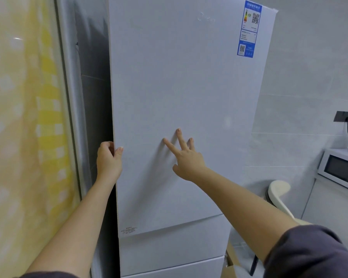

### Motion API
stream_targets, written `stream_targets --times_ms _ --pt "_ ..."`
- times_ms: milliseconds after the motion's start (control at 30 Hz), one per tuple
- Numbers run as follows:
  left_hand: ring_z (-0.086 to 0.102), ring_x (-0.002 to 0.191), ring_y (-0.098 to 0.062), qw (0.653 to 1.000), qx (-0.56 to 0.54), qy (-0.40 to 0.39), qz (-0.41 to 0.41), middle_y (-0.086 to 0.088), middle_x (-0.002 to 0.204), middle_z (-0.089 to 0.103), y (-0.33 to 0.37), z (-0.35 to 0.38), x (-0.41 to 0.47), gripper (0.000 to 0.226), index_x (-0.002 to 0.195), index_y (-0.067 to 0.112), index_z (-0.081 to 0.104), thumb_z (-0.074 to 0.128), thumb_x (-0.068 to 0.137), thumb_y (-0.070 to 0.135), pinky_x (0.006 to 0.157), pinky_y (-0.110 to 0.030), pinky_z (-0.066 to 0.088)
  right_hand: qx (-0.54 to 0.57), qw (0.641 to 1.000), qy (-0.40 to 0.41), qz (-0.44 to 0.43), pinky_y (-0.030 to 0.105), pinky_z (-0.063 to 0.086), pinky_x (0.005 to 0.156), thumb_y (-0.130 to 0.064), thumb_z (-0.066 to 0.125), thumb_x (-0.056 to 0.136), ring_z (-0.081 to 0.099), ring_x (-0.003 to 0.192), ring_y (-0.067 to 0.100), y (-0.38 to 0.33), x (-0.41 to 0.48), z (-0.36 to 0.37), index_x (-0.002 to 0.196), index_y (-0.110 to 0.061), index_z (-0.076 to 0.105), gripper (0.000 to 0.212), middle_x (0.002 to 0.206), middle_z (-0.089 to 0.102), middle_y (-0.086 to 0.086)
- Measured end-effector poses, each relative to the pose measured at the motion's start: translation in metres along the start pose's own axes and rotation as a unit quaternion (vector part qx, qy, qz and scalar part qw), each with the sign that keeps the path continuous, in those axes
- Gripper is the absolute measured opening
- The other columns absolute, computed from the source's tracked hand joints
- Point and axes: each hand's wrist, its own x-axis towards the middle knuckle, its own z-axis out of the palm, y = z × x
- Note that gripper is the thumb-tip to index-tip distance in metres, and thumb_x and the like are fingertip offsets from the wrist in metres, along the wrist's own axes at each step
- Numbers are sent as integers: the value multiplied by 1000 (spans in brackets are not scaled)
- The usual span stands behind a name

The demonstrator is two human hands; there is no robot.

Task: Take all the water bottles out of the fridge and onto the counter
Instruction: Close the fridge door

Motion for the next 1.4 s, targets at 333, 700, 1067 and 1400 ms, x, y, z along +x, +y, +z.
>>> stream_targets --times_ms 333,700,1067,1400 --pt "51 101 -18 1000 10 -6 -11 -10 123 55 -10 8 22 36 132 9 45 51 100 25 86 -33 43 -5 1000 -7 20 62 33 107 -4 46 87 -17 148 42 -5 18 17 146 -53 -19 101 152 -44 -8" --pt "51 101 -20 1000 13 -10 -15 -11 121 56 -19 15 42 34 129 7 48 52 100 25 87 -34 43 -17 999 17 23 53 40 103 -5 44 87 -18 147 43 -7 31 31 146 -50 -22 100 152 -44 -7" --pt "58 103 -25 998 -23 49 -20 -3 110 57 -15 17 31 32 122 10 52 61 95 23 81 -31 44 2 999 40 4 30 46 64 -20 51 87 -19 146 45 -6 32 34 147 -48 -22 99 153 -42 -6" --pt "7 144 -50 911 343 -3 229 -28 157 7 -5 55 -9 100 152 19 27 85 71 30 113 -61 23 15 999 -4 50 60 23 116 -21 52 93 -16 149 39 67 -5 47 150 -46 -15 91 157 -36 -7"
